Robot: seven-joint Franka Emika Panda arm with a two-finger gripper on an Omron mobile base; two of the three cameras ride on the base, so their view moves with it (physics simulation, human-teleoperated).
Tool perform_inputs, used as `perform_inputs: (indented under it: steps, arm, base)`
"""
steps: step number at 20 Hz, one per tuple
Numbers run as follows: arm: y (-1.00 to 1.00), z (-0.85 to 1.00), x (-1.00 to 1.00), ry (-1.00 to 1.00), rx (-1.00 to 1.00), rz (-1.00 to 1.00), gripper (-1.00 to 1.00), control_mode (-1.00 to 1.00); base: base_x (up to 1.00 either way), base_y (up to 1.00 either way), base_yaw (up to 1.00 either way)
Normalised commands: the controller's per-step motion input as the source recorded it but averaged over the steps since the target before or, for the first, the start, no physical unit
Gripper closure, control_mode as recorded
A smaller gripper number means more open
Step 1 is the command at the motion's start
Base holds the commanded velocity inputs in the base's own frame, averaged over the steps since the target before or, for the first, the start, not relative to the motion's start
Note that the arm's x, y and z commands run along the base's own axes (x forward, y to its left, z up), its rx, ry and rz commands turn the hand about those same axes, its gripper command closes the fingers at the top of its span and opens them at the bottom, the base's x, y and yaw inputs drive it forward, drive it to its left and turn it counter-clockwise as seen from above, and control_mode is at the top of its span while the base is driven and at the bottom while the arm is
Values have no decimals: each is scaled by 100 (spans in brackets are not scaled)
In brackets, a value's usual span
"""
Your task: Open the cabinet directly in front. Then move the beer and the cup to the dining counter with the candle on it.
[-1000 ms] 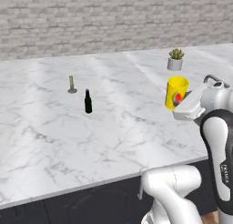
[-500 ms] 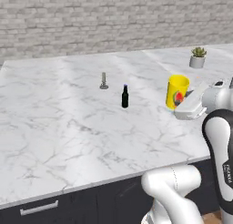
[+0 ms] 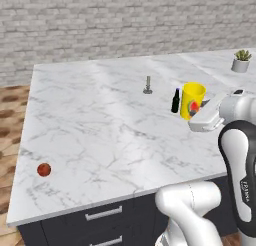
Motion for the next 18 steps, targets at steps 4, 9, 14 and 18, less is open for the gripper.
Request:
perform_inputs:
  steps: [4,9,14,18]
  arm:
    - [0,0,0,0,0,0,100,100]
    - [0,0,0,0,0,0,100,100]
    - [2,-5,61,25,-4,0,100,-100]
    - [6,-18,71,39,-12,-13,100,-100]
  base:
    - [38,12,-2]
    - [76,7,0]
    - [15,0,0]
    - [0,0,0]
